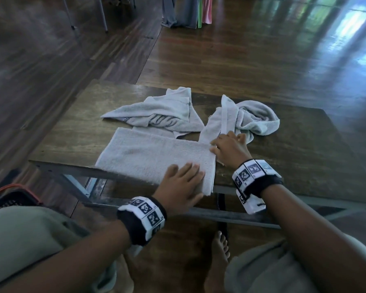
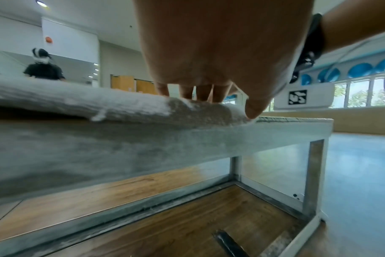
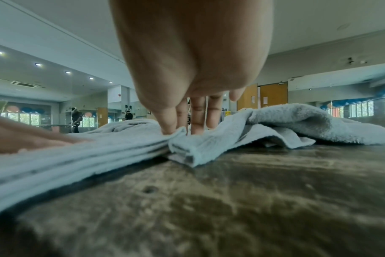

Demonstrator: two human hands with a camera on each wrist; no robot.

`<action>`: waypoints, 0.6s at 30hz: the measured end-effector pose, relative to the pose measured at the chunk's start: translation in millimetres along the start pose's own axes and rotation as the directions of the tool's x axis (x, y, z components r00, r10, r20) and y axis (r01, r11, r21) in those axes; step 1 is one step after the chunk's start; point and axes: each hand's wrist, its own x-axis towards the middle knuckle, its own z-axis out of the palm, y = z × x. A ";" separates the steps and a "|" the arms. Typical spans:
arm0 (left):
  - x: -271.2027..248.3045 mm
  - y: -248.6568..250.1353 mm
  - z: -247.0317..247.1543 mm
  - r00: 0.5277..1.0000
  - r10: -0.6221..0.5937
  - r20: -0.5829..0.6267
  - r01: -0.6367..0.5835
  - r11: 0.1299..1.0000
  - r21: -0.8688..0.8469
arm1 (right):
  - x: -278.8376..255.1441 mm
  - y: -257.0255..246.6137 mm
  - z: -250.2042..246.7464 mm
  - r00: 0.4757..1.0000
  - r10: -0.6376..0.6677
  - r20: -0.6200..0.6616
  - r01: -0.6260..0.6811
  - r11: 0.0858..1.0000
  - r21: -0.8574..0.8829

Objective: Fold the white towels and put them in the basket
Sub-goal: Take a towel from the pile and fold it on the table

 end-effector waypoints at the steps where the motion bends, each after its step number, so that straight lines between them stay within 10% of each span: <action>1: 3.7 6.0 5.5 1.000 0.019 -0.001 -0.019 1.000 0.011 | 2.3 -0.6 -0.8 1.000 0.001 0.021 0.000 1.000 -0.017; 18: 8.9 18.8 12.0 0.880 0.149 -0.450 -0.166 0.986 0.002 | 2.9 9.7 -14.4 0.982 0.042 0.187 -0.088 0.965 0.246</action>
